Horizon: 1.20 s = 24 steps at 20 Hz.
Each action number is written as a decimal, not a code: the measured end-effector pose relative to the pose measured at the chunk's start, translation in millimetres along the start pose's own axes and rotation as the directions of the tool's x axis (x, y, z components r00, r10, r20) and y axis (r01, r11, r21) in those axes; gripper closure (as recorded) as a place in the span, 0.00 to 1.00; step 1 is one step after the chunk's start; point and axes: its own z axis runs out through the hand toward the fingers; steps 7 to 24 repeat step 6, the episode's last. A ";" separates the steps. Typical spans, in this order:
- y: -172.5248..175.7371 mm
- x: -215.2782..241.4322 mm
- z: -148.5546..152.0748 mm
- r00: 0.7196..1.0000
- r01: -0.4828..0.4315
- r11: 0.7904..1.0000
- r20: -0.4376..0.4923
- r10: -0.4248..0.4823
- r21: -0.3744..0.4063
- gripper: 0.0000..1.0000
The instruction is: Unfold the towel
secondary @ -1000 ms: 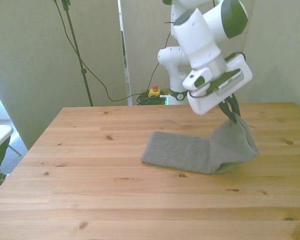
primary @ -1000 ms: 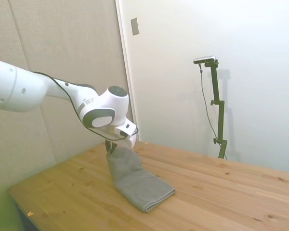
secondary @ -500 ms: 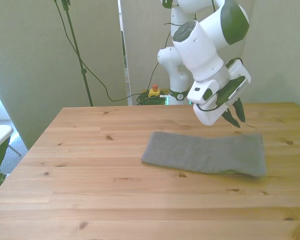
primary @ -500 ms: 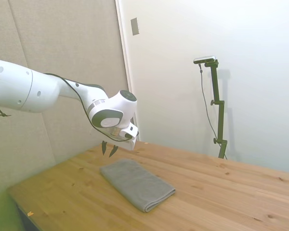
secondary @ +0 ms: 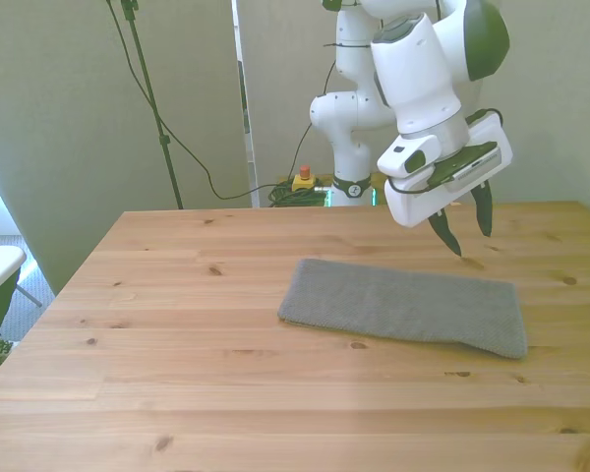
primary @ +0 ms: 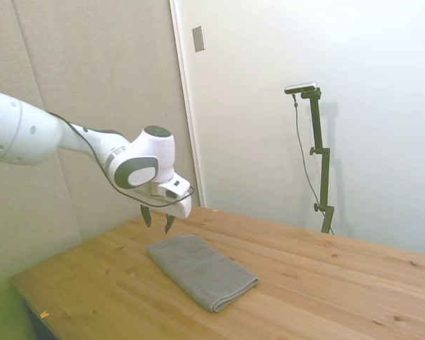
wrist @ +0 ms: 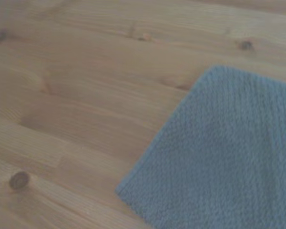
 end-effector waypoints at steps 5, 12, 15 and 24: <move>47.5 -62.2 -30.9 0.979 -0.179 0.978 -0.120 0.166 -0.107 0.00; 58.8 -71.5 -39.9 0.968 -0.216 0.969 -0.153 0.197 -0.119 0.00; 58.8 -71.5 -39.9 0.968 -0.216 0.969 -0.153 0.197 -0.119 0.00; 58.8 -71.5 -39.9 0.968 -0.216 0.969 -0.153 0.197 -0.119 0.00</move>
